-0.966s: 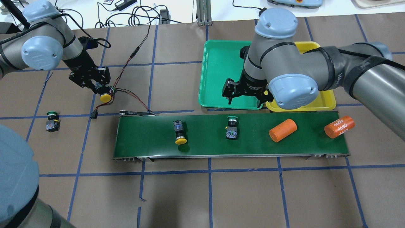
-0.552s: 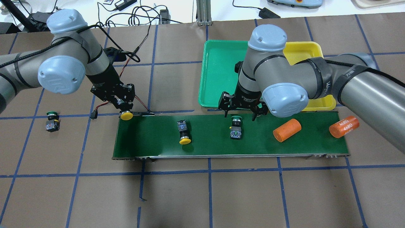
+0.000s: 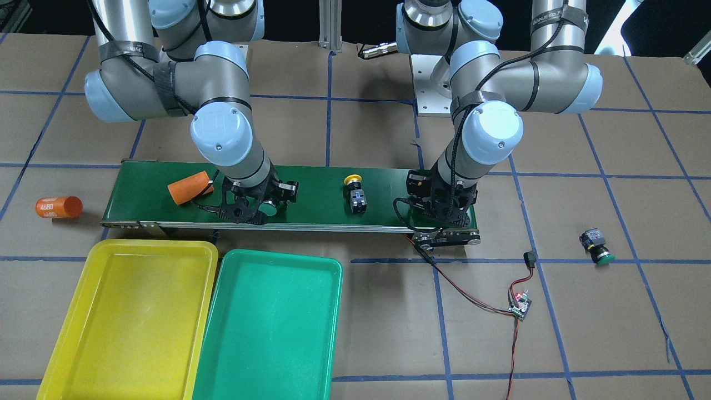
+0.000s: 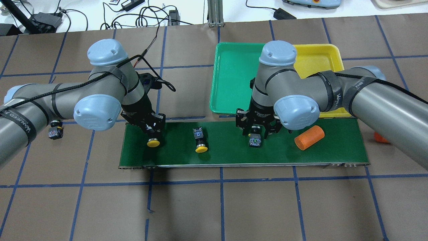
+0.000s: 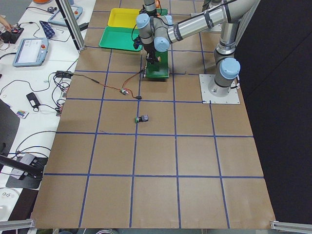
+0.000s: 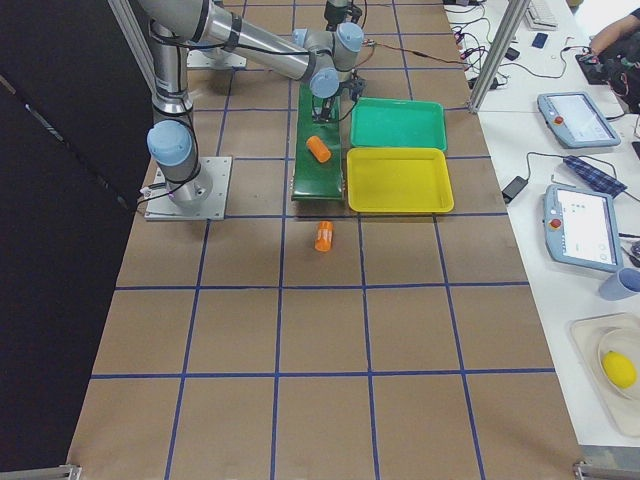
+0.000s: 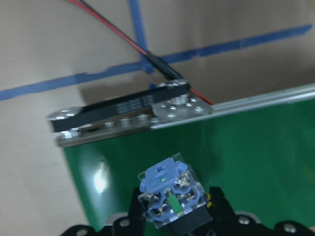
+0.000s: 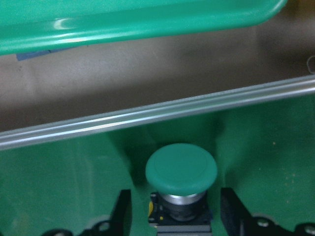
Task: Sort buttons by color to trays
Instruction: 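Place the yellow button on the belt with left while right grasps green button, then drop the green button into the green tray with right while left reaches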
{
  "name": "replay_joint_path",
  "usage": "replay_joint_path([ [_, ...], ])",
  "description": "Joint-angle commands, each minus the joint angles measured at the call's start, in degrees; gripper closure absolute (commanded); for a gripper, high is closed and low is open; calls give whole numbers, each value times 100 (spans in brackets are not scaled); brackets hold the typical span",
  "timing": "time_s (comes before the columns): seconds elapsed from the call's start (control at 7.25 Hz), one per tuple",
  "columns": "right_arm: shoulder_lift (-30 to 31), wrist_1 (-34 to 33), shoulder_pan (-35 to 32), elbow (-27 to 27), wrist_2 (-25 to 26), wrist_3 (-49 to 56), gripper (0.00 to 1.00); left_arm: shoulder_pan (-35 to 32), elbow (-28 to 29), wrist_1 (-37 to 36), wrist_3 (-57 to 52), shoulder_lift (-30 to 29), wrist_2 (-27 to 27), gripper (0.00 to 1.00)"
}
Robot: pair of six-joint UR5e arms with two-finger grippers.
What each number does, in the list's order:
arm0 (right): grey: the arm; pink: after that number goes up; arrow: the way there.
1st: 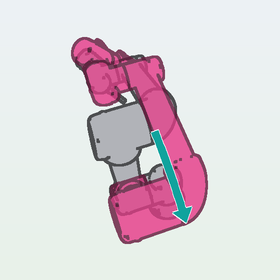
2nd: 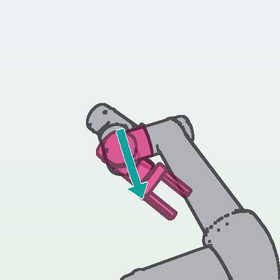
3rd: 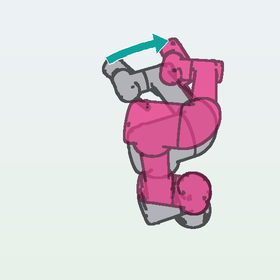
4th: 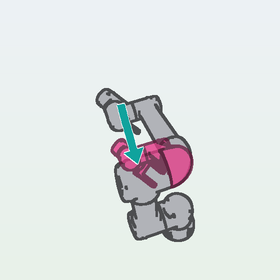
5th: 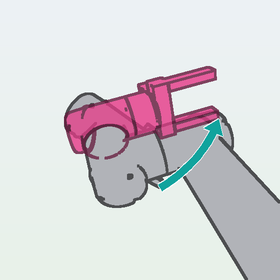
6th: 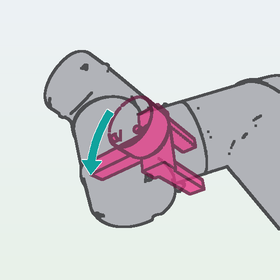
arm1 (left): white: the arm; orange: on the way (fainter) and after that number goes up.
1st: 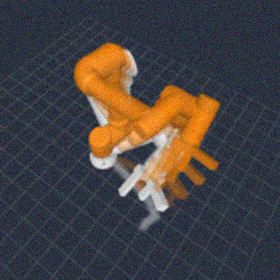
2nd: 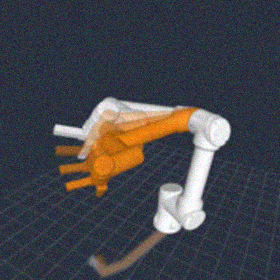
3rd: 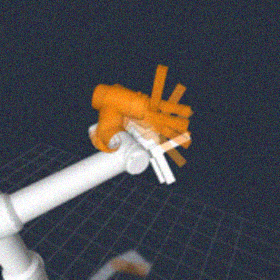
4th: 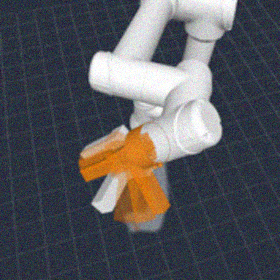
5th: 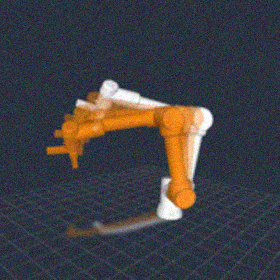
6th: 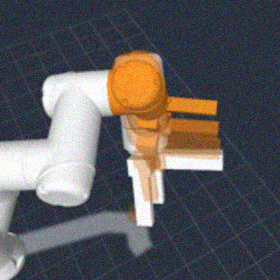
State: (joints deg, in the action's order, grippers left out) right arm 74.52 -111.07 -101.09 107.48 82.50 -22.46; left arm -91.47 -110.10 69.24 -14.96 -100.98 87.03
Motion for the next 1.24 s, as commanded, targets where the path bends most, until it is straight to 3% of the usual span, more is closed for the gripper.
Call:
replay_joint_path([
  [0.0, 1, 216, 10, -34, 21, -101, 100, 128, 137, -86, 72, 218, -116, 0],
  [0.28, 159, 156, 54, -209, 161, -101, 100, 1544, 732, 290, -24, -86, -11, 0],
  [0.55, 125, -123, 89, -918, 556, 4, 100, 2473, 1453, 529, -278, -499, -2, 0],
  [0.97, -1215, -2527, 63, -1326, 715, 303, 100, 3474, 1545, 224, -613, -1158, 367, 0],
  [1.1, -1429, -2778, 80, -1378, 724, 425, 86, 3626, 1492, -48, -744, -1439, 367, 0],
])
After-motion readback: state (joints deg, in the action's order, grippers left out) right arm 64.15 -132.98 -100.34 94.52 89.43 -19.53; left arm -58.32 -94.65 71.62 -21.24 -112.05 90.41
